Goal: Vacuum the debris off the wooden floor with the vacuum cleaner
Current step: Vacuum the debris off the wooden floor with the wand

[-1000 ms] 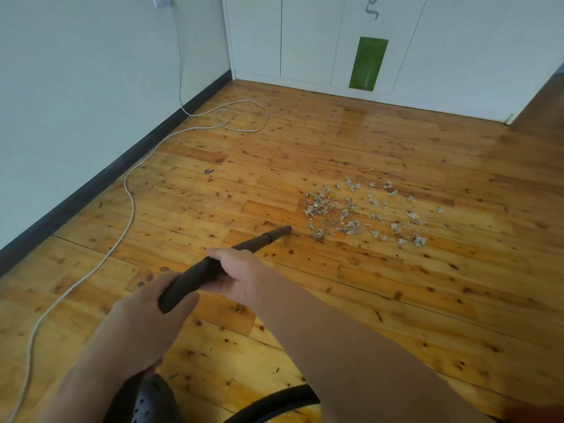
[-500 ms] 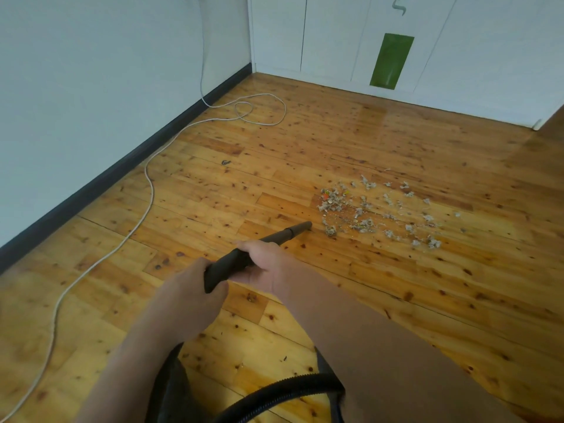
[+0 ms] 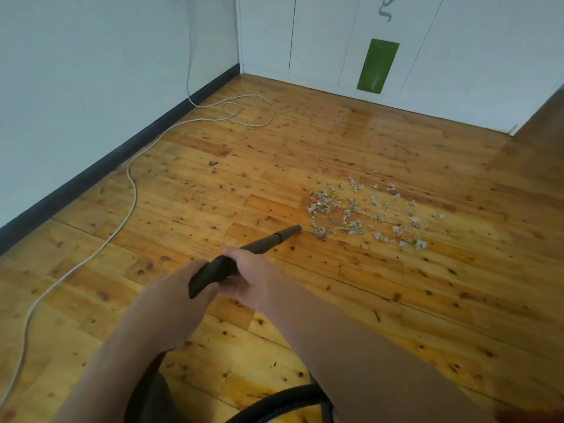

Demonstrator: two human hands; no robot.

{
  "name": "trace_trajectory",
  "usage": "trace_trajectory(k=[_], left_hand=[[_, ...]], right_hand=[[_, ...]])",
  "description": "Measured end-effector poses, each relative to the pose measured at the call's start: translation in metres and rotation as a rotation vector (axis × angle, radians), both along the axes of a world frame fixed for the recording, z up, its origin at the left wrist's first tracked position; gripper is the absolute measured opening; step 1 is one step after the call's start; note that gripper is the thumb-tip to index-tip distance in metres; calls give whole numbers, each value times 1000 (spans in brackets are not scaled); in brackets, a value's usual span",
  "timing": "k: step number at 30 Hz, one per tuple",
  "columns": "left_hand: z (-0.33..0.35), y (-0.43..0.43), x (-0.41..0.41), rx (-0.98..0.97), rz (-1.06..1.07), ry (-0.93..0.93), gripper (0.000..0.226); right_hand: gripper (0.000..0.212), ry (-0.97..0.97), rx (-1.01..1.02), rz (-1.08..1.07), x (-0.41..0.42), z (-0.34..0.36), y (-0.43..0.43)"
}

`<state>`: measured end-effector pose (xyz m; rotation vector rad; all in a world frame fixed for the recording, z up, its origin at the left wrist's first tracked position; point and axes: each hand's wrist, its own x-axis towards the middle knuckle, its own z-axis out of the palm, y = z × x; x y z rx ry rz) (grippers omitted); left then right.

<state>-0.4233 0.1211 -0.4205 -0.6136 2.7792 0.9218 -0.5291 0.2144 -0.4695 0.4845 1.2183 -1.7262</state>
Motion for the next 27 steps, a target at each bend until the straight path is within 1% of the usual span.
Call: trace_trajectory(k=[3, 6, 8, 13, 17, 22, 27], left_hand=[[1, 3, -1, 13, 5, -10, 37], [3, 8, -2, -3, -13, -36, 41], [4, 9, -4, 20, -10, -52, 42], [6, 17, -4, 44, 10, -75, 41], [6, 20, 2, -1, -15, -72, 38], [10, 24, 10, -15, -43, -82, 40], [10, 30, 21, -15, -61, -78, 35]], right_hand=[[19, -2, 15, -19, -1, 0, 3], [18, 9, 30, -22, -1, 1, 8], [18, 5, 40, -24, 1, 3, 10], [20, 3, 21, -38, 4, 5, 18], [21, 21, 29, -39, 10, 6, 23], [20, 25, 39, -34, 21, 9, 30], [22, 40, 30, -51, 37, 10, 34]])
